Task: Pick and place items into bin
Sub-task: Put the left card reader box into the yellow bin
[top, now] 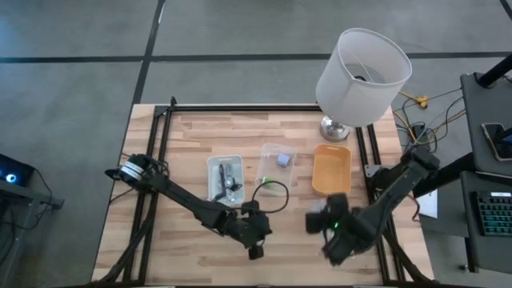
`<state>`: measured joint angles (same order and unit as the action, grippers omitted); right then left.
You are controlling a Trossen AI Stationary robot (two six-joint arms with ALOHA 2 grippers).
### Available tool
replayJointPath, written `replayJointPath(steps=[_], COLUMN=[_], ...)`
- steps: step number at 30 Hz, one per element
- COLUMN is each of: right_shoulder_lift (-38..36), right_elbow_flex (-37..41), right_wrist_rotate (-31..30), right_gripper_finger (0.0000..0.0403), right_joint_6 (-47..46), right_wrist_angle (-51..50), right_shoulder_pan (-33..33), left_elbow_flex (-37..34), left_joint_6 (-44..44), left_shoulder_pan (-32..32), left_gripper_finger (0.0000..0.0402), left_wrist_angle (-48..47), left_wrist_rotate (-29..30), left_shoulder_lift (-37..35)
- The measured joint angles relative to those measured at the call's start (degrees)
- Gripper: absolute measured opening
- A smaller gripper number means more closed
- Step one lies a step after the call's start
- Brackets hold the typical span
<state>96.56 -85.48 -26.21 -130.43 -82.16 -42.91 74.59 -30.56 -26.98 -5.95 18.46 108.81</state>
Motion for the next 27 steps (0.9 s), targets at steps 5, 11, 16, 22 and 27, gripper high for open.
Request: replayJointPath(steps=[5,11,16,22,27], right_shoulder_lift=[-9.1,-22.3,-31.1,-34.7,-33.7], right_elbow_flex=[5.3,17.8,29.0,40.5,44.2], right_wrist_rotate=[-2.4,-2.2,1.6,2.1,4.1], right_gripper_finger=[0.0039,0.0039,0.0039,0.0039,0.0039], right_joint_6=[0.8,2.0,11.2,24.5,32.9], right_wrist_angle=[-7.0,-7.1,1.9,18.4,27.5], right_shoulder_pan=[4.3,13.0,21.6,31.6,37.6], left_elbow_flex=[0.0,0.0,0.0,0.0,0.0], left_joint_6=[-0.1,-0.1,-0.1,-0.1,-0.2], left_shoulder_pan=[0.0,0.0,0.0,0.0,0.0], left_gripper_finger=[0.0,0.0,0.0,0.0,0.0], left_wrist_angle=[-1.1,-1.5,-2.2,-2.4,-2.8], left_wrist_rotate=[0.0,0.0,0.6,1.0,1.0], left_shoulder_lift=[-0.1,-0.8,-1.0,-1.0,-1.0])
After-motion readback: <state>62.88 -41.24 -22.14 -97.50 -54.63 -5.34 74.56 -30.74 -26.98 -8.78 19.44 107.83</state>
